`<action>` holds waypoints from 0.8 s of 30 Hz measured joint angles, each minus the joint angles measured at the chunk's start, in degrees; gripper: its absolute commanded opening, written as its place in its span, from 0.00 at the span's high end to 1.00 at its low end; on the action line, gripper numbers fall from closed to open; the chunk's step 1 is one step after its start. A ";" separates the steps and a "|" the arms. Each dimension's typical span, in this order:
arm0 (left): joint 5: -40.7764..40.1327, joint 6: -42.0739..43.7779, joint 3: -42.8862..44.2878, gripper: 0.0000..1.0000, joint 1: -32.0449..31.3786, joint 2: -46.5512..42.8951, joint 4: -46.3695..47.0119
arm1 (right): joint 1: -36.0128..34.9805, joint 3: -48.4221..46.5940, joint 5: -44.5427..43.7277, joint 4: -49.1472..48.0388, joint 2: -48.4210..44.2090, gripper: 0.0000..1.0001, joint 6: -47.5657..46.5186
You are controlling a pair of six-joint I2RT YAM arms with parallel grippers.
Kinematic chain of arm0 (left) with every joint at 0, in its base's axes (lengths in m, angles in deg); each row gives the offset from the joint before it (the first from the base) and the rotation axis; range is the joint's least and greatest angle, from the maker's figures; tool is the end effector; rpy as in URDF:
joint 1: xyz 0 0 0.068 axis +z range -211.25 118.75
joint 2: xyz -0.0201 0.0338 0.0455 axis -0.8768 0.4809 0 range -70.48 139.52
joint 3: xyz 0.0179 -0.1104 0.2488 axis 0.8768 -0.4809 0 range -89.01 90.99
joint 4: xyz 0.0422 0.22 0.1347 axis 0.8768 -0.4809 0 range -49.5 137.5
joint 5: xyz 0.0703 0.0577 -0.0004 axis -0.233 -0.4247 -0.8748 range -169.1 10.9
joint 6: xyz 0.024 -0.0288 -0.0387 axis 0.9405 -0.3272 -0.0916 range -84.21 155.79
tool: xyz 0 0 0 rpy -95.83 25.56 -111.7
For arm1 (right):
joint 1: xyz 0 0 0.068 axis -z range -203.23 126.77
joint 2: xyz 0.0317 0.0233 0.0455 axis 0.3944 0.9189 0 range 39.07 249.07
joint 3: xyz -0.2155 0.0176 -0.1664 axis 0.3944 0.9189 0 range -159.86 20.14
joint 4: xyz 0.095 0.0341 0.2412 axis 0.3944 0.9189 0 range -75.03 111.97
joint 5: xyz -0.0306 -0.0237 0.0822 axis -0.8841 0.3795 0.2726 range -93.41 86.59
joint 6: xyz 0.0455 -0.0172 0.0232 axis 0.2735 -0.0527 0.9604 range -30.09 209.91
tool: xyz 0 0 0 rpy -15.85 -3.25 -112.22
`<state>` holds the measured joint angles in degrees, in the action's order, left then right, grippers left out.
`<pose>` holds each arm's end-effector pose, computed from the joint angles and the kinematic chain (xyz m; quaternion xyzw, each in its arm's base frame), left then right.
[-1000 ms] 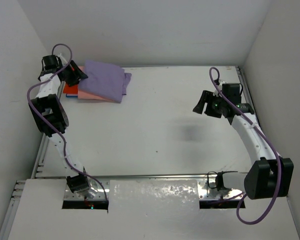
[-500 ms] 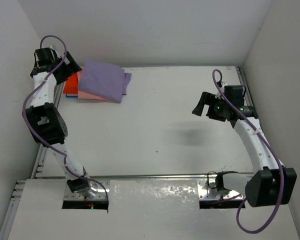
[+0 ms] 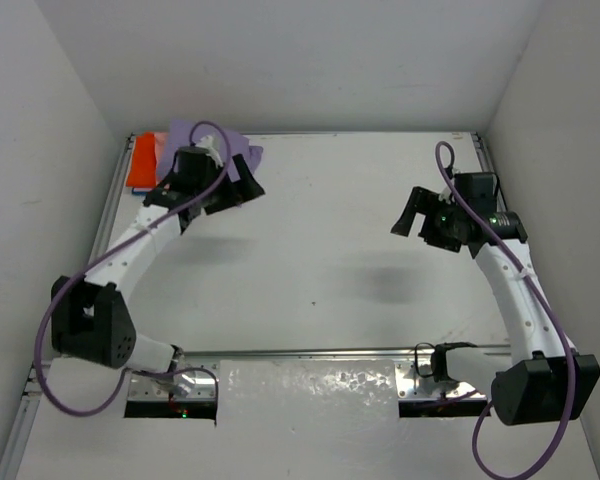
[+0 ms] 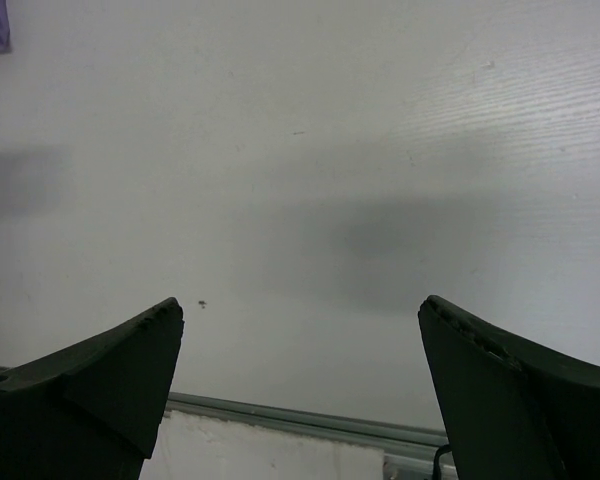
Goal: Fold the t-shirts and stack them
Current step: Put the neatly folded tshirt into the corner of the board with the left arm
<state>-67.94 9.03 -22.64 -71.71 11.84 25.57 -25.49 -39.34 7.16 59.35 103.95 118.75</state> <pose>0.3161 -0.0653 0.2986 -0.0845 0.8911 -0.2223 0.3865 0.2274 0.0156 0.3060 0.1841 0.9173 0.1751 0.3066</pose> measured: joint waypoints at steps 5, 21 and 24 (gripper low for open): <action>-1.25 -5.60 -5.03 0.00 -9.51 -7.41 4.42 | -0.55 0.07 0.02 0.83 -1.44 0.01 2.27; -5.99 -10.95 -8.85 0.00 -16.57 -11.39 12.26 | -2.12 7.67 3.65 -0.79 -7.41 0.01 5.22; -5.92 -11.72 -9.14 0.00 -16.90 -11.17 13.35 | -2.60 7.67 4.26 -1.20 -7.41 0.01 5.25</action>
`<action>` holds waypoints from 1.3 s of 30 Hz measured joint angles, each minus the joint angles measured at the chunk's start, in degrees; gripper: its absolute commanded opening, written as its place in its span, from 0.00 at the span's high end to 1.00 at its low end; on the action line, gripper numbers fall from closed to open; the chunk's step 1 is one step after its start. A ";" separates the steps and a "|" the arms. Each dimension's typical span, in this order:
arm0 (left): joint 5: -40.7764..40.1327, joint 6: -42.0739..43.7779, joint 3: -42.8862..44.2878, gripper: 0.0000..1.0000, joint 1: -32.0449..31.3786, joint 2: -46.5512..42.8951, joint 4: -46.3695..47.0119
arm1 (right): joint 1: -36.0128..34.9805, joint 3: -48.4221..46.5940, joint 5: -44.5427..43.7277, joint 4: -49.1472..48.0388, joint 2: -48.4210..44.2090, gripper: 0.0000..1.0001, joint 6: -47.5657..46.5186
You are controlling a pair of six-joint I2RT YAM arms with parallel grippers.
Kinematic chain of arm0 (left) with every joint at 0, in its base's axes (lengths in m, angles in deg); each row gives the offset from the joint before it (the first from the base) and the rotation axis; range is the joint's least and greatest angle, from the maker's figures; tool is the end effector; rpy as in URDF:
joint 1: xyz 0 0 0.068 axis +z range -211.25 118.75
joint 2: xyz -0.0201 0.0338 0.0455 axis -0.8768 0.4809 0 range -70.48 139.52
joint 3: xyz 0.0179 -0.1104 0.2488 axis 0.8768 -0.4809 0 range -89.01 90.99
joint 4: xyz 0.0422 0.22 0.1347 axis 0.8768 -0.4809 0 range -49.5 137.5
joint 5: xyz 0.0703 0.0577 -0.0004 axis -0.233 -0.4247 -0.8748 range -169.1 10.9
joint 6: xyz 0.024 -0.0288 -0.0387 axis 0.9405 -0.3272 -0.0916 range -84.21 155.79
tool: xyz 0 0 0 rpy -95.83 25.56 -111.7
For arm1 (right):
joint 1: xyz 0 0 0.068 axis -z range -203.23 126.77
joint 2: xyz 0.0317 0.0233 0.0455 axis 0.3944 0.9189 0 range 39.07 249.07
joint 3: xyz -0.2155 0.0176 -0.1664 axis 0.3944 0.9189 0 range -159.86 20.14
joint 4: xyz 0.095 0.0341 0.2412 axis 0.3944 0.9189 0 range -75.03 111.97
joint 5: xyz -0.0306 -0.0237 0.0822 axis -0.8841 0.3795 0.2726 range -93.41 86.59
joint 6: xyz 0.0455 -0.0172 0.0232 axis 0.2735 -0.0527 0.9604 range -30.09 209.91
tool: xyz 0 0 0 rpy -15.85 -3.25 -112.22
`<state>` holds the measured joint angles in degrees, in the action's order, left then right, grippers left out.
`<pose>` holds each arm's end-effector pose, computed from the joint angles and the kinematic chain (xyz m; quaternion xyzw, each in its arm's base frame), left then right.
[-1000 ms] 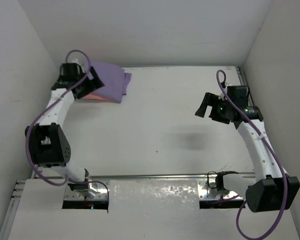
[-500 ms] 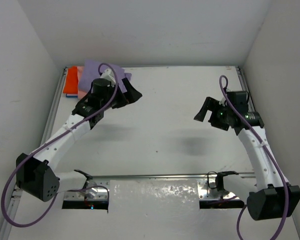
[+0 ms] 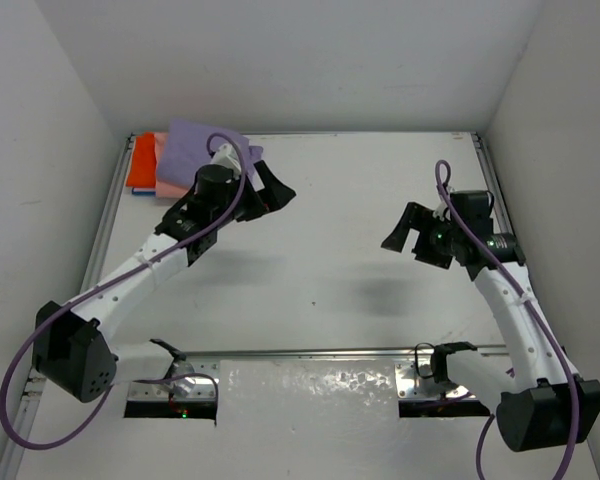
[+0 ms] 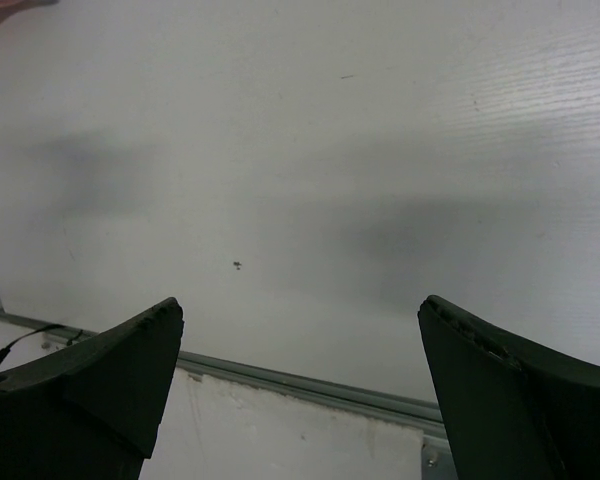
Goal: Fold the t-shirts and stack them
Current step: Put the neatly folded tshirt into the corner of the board with the left arm
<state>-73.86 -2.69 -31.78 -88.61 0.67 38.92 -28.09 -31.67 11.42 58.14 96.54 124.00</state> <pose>0.2543 -0.1352 0.3207 -0.0552 0.8292 -0.3335 0.4452 0.1976 0.0260 0.2901 0.1903 0.9098 0.2301 0.2884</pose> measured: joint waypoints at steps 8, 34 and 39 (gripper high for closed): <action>0.83 -0.31 -2.16 0.00 -2.67 0.63 5.99 | -0.48 0.63 1.66 -3.78 0.83 0.01 1.55; -3.23 14.53 1.79 0.00 -10.54 8.13 16.85 | -9.07 -2.16 -3.04 -8.52 6.23 0.01 -7.02; -4.61 13.00 1.62 0.00 -13.29 10.38 21.44 | -10.29 -1.75 -5.64 -8.59 5.92 0.01 -9.62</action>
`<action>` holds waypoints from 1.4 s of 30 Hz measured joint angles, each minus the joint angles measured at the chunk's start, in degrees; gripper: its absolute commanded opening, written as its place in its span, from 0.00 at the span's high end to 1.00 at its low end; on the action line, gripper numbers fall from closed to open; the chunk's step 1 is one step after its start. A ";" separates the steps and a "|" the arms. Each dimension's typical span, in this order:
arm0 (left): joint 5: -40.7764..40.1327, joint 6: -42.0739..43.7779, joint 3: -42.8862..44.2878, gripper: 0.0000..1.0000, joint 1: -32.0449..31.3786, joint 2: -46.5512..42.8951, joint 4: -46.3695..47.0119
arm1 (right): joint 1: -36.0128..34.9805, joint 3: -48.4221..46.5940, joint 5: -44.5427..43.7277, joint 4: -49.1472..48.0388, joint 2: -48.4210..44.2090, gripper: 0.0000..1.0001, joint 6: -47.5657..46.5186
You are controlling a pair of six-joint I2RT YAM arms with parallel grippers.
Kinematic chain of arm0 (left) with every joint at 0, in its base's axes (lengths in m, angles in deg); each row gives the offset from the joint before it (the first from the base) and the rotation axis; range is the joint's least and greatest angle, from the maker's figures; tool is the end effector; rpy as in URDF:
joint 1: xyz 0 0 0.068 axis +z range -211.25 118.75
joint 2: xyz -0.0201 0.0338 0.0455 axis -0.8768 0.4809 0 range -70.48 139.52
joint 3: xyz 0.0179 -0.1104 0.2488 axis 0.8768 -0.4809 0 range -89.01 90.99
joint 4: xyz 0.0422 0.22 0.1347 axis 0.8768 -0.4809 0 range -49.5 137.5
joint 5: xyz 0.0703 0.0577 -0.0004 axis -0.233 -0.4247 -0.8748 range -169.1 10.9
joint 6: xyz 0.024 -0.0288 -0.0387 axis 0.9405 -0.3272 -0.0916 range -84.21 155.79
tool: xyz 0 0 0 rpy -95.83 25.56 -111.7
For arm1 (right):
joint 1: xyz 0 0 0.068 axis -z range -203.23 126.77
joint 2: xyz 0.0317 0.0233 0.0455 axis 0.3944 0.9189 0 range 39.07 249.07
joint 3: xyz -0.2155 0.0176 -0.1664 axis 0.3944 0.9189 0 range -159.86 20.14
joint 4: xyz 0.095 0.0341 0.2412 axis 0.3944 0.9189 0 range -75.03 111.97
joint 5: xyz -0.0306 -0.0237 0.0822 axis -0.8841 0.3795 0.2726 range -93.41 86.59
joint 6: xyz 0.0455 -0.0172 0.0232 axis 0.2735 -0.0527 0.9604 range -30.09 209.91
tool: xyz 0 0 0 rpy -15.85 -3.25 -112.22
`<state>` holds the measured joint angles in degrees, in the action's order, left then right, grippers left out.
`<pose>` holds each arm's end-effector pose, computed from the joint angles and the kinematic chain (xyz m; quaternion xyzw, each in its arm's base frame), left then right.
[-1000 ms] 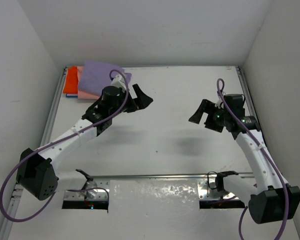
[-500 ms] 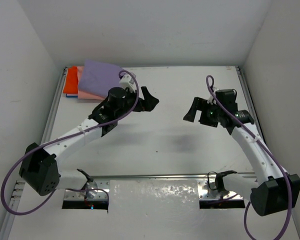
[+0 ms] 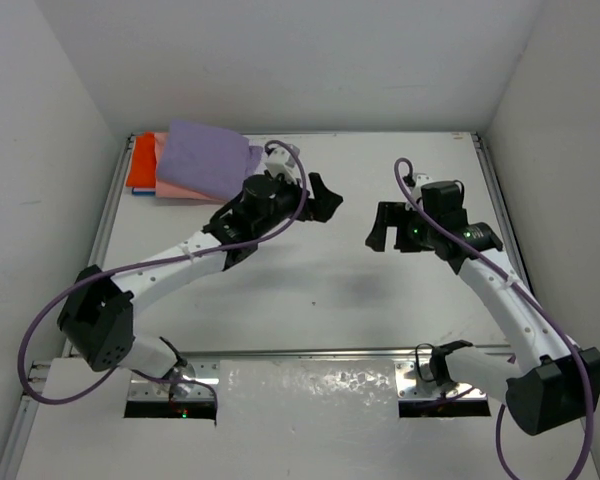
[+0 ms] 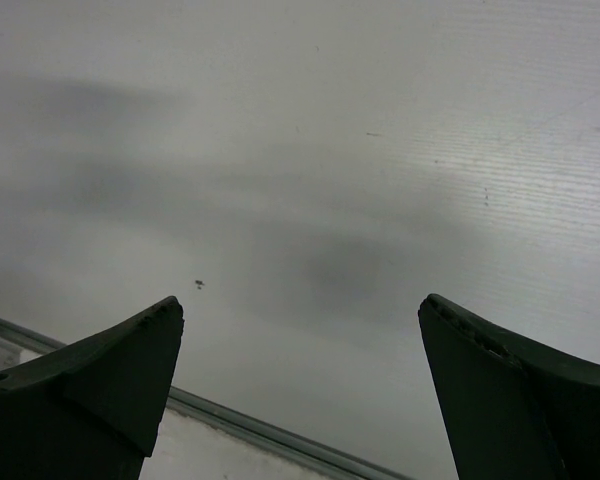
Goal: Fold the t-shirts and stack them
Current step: Put the neatly folded tshirt into the corner of the board with the left arm
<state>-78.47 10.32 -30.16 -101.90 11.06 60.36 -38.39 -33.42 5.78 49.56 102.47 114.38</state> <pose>0.2564 -0.2206 0.3168 0.1045 0.7579 -0.3547 0.5374 0.2218 0.0661 0.2905 0.0436 0.9185 0.2003 0.3381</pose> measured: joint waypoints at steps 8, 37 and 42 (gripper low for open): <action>-2.97 -3.21 -6.01 0.00 -9.77 7.50 5.75 | 0.00 2.38 -2.78 2.62 -1.29 0.01 -1.07; -12.76 6.93 0.90 0.00 -10.10 -6.73 6.21 | 0.00 -2.93 -13.25 8.24 -7.32 0.01 3.82; -18.64 14.14 16.96 0.00 -9.53 -7.30 -3.58 | 0.00 -4.76 -14.88 8.35 -8.81 0.01 3.76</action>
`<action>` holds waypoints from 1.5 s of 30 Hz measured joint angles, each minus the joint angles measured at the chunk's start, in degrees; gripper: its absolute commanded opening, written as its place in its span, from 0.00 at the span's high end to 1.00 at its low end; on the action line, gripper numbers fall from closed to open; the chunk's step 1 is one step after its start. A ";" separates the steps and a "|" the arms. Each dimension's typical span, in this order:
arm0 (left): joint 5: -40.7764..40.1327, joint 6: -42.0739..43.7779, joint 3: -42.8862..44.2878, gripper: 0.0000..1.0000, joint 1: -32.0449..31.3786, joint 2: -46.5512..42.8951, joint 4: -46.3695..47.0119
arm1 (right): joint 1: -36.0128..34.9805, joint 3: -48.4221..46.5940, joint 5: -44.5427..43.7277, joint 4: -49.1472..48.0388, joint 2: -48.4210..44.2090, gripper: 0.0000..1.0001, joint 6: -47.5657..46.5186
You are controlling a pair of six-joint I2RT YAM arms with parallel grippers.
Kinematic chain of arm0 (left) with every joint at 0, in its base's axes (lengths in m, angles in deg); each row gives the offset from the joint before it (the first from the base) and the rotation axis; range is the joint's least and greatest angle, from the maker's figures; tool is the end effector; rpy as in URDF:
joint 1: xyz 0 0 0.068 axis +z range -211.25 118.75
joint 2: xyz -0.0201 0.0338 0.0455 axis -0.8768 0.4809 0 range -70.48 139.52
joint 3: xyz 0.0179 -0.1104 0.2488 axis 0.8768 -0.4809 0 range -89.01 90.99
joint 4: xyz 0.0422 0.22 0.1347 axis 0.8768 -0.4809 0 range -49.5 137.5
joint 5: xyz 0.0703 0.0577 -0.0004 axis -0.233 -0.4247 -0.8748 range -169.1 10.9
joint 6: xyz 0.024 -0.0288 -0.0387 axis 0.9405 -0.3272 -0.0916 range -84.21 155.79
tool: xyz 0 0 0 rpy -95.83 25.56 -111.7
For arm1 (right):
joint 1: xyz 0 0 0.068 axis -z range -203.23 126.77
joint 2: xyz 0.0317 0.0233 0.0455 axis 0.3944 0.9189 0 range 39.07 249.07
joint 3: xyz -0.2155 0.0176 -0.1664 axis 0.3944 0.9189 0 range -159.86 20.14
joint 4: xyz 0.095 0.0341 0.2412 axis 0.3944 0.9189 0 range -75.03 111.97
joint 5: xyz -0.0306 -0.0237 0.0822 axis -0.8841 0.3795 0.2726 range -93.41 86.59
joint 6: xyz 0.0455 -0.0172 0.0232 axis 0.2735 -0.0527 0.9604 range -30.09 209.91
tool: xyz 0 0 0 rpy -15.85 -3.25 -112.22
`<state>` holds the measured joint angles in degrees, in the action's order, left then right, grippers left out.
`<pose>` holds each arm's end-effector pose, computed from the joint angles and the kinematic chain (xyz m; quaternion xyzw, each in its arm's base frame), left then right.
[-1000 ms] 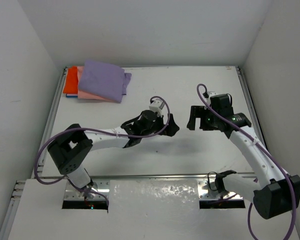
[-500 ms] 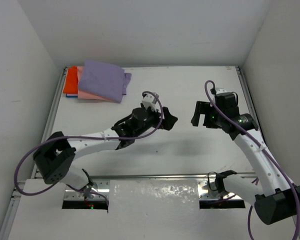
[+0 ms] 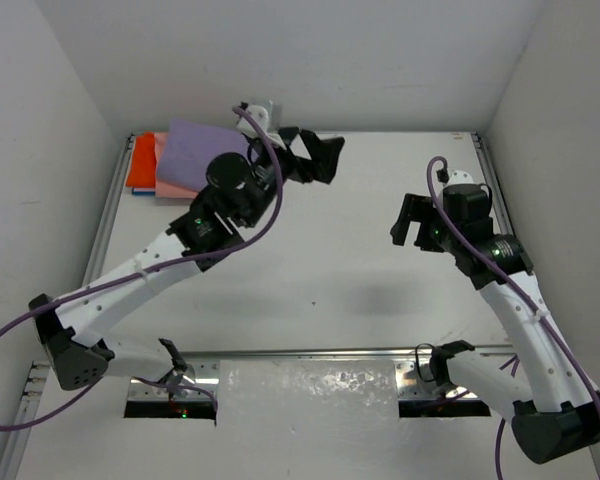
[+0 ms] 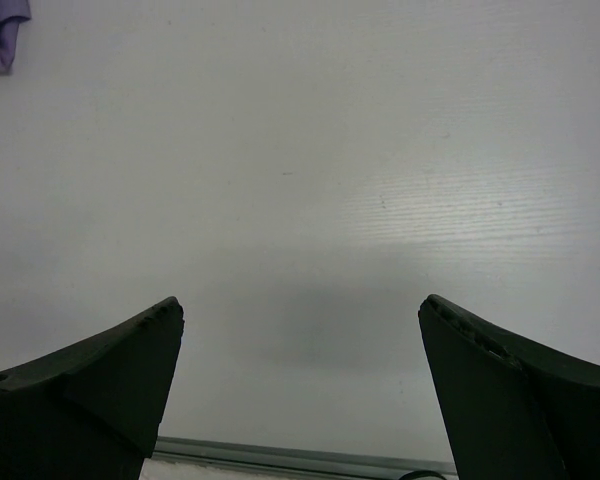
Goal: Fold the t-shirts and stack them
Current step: Put the neatly folded tshirt into the corner of the board with the left arm
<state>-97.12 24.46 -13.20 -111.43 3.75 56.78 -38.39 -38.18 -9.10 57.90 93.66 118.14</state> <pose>0.1989 -0.2213 0.4546 0.0954 0.6335 -0.3035 0.7053 0.1866 0.0470 0.3354 0.1238 0.8940 0.1167 0.4146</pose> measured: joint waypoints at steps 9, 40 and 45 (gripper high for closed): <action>-11.58 5.77 6.80 0.00 4.74 -5.03 -12.24 | 0.00 0.68 -0.35 -0.87 -1.68 0.01 0.00; -10.54 5.20 -0.98 0.00 6.47 -6.03 -13.38 | 0.00 0.87 -5.11 -0.76 -5.03 0.01 -1.55; -8.66 4.17 -4.15 0.00 6.99 -6.49 -12.50 | 0.00 0.90 -8.57 -0.83 -5.16 0.01 -2.16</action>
<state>-105.77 28.63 -17.35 -104.43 -2.74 44.28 -38.39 -37.28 -17.67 57.07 88.50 115.98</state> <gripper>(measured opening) 0.997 0.986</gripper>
